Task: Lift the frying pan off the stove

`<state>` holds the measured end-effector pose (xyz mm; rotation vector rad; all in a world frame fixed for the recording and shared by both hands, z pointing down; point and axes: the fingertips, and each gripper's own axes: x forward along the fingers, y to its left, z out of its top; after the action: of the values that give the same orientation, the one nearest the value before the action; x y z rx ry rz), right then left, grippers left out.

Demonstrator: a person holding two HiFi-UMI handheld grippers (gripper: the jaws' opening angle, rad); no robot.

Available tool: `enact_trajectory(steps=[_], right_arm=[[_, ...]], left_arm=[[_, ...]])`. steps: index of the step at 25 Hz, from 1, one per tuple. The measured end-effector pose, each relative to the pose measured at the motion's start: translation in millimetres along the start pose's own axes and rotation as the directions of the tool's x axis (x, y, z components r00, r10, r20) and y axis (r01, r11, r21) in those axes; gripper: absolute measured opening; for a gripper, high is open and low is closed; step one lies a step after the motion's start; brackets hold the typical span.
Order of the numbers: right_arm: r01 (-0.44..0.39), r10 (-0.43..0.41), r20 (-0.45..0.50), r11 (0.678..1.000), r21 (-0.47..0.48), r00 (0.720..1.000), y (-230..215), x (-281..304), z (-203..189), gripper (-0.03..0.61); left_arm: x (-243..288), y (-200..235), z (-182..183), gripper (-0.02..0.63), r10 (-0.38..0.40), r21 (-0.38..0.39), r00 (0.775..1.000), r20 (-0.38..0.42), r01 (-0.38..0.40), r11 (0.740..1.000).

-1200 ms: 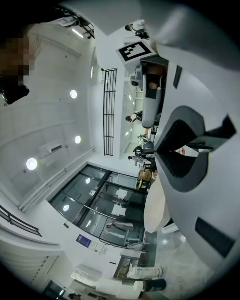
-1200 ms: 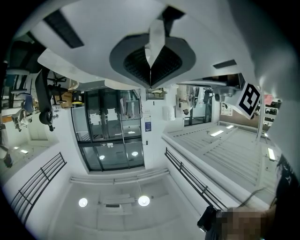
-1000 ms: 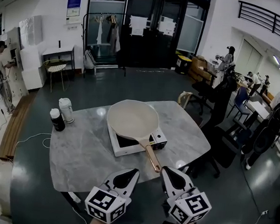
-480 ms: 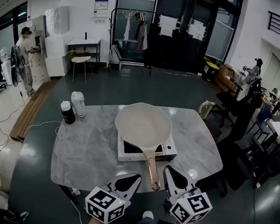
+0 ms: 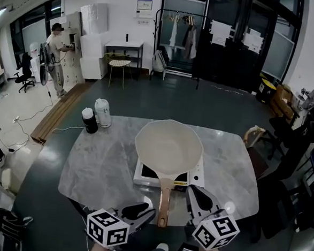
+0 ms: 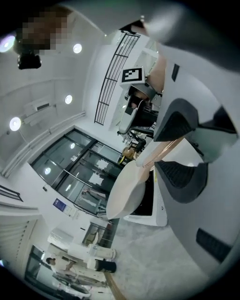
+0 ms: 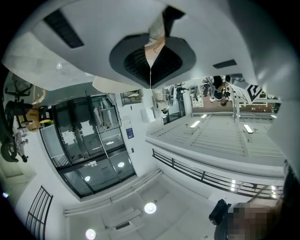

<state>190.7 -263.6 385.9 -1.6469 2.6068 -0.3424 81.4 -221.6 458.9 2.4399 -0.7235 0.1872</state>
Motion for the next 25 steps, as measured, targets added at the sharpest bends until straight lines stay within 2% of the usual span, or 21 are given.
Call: enact_trajectory(steps=[4, 6, 8, 11, 16, 19, 22, 23, 24, 25], right_arm=[[-0.067, 0.067, -0.029, 0.998, 0.006, 0.997, -9.6, 13.5, -5.8, 0.026], [-0.101, 0.101, -0.039, 0.995, 0.006, 0.994, -13.4, 19.8, -8.6, 0.026], [-0.134, 0.134, -0.047, 0.991, 0.01, 0.99, -16.7, 27.1, -11.5, 0.026], [-0.172, 0.174, -0.073, 0.985, 0.032, 0.982, -19.5, 37.5, -15.9, 0.026], [-0.218, 0.225, -0.1, 0.973, 0.068, 0.969, -24.3, 46.5, -21.4, 0.026], [-0.249, 0.259, -0.12, 0.964, 0.09, 0.959, -25.6, 48.5, -24.6, 0.026], [-0.272, 0.291, -0.145, 0.953, 0.137, 0.946, -31.1, 50.0, -32.4, 0.031], [-0.284, 0.31, -0.157, 0.944, 0.167, 0.938, -32.1, 50.8, -36.9, 0.081], [-0.297, 0.333, -0.173, 0.933, 0.205, 0.927, -31.7, 51.5, -41.7, 0.184], [-0.31, 0.36, -0.188, 0.918, 0.249, 0.914, -30.1, 52.2, -46.8, 0.227]], left_arm=[[10.2, 0.4, -13.0, 0.226, -0.038, -0.146, 0.999, -0.007, 0.037, 0.989], [15.9, -4.3, -18.6, 0.297, -0.085, -0.228, 0.996, 0.006, 0.084, 0.97], [20.6, -7.2, -19.7, 0.325, -0.116, -0.306, 0.992, 0.047, 0.124, 0.944], [27.7, -7.4, -22.1, 0.327, -0.12, -0.375, 0.989, 0.081, 0.142, 0.916], [41.1, -11.8, -37.2, 0.318, -0.131, -0.436, 0.99, 0.044, 0.137, 0.889], [42.9, -13.5, -36.5, 0.188, -0.143, -0.469, 0.988, 0.058, 0.153, 0.87], [44.2, -13.5, -31.8, 0.178, -0.149, -0.5, 0.986, 0.079, 0.169, 0.849], [45.1, -13.2, -30.8, 0.176, -0.146, -0.504, 0.986, 0.082, 0.167, 0.847], [45.8, -13.0, -30.0, 0.176, -0.141, -0.505, 0.986, 0.083, 0.164, 0.847], [46.1, -12.7, -29.3, 0.176, -0.136, -0.505, 0.987, 0.085, 0.16, 0.848]])
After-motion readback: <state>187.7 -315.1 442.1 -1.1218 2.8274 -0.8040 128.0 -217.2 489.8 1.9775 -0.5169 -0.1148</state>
